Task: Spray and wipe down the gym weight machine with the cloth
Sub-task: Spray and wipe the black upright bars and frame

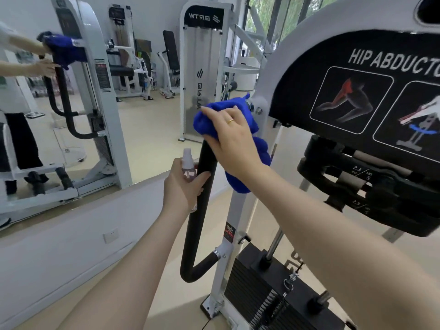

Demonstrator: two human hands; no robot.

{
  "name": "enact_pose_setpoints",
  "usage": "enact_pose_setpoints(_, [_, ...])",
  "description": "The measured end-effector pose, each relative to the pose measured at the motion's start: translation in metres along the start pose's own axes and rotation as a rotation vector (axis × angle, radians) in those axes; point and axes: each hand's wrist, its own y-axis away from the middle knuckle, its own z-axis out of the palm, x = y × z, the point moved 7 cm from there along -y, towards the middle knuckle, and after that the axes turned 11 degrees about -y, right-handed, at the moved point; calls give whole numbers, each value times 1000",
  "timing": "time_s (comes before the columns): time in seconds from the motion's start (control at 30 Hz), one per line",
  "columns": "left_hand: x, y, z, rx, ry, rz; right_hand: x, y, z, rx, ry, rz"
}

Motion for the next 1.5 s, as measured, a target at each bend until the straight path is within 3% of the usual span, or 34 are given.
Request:
enact_pose_setpoints(0.2, [-6, 2, 3, 12, 185, -70, -8, 19, 25, 29, 225, -423])
enact_pose_setpoints(0.37, [-9, 0, 0, -15, 85, -33, 4, -6, 17, 47, 229, -68])
enact_pose_setpoints(0.5, [-2, -1, 0, -55, 83, 2, 14, -16, -2, 104, 24, 176])
enact_pose_setpoints(0.67, [-2, -6, -9, -54, 78, 25, 2, -7, 4, 228, 51, 149])
enact_pose_setpoints(0.77, [1, -8, -7, -68, 171, 49, -10, 26, 32, 103, 217, 24])
enact_pose_setpoints(0.87, [0, -10, -4, -108, 242, 26, -16, 32, 31, -40, 191, -113])
enact_pose_setpoints(0.93, [-2, -12, -4, -120, 195, 30, 7, 3, -6, 91, 39, 79])
enact_pose_setpoints(1.0, [-5, -12, -3, -129, 181, 47, 45, -30, -48, 196, 72, 245])
enact_pose_setpoints(1.07, [-5, -12, -2, -133, 172, 62, 63, -43, -47, 18, 88, 286])
enact_pose_setpoints(1.13, [-7, -13, -1, -125, 177, 59, 51, -34, -26, -31, 78, 255])
enact_pose_setpoints(1.23, [-10, -13, 0, -122, 249, 34, 16, -8, -2, 99, -33, 104])
enact_pose_setpoints(1.4, [-13, -15, 2, -118, 285, 34, -2, 12, 12, -85, 13, -235])
enact_pose_setpoints(1.5, [-16, -14, 3, -119, 272, 22, 35, -26, -13, 10, -81, 86])
